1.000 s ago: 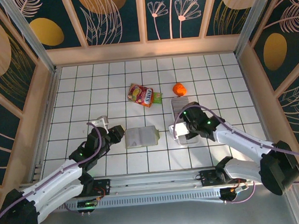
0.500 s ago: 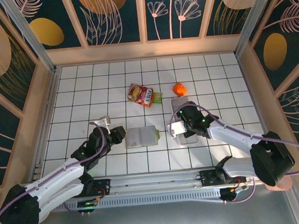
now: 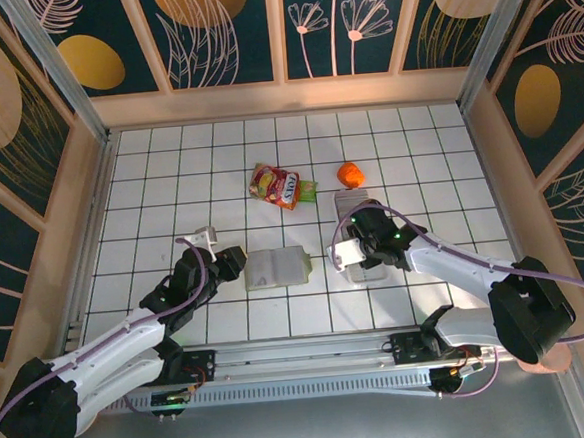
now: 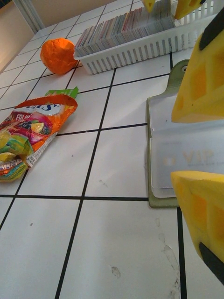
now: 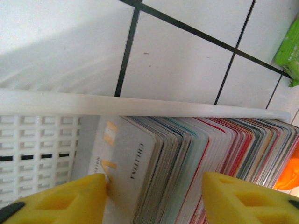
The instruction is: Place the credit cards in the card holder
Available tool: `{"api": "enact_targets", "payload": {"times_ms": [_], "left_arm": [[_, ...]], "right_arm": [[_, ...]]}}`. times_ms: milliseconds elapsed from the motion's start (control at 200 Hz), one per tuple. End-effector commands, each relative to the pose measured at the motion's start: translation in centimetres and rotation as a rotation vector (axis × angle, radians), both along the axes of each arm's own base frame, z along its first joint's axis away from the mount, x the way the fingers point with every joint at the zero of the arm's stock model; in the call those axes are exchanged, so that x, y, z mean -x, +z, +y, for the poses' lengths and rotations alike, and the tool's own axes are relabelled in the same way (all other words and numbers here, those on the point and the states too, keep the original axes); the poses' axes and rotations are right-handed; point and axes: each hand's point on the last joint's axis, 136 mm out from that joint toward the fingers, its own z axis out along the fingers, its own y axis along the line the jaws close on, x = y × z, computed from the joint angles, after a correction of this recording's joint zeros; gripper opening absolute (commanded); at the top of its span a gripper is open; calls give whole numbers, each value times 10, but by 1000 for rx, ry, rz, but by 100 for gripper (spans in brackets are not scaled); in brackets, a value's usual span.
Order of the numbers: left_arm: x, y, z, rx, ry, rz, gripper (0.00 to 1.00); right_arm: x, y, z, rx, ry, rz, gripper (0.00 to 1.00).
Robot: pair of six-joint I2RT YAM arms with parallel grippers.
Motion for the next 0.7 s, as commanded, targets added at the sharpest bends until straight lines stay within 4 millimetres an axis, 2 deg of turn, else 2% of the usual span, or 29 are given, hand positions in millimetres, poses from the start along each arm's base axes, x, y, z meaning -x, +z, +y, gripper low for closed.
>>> {"api": "enact_targets", "payload": {"times_ms": [0, 280, 696], "left_arm": [[2, -3, -2, 5, -16, -2, 32], [3, -3, -3, 7, -22, 9, 32], [5, -6, -3, 12, -22, 21, 31]], "right_arm": [[-12, 20, 2, -12, -3, -68, 48], [-5, 23, 3, -19, 11, -60, 35], [-3, 25, 2, -31, 12, -73, 23]]}}
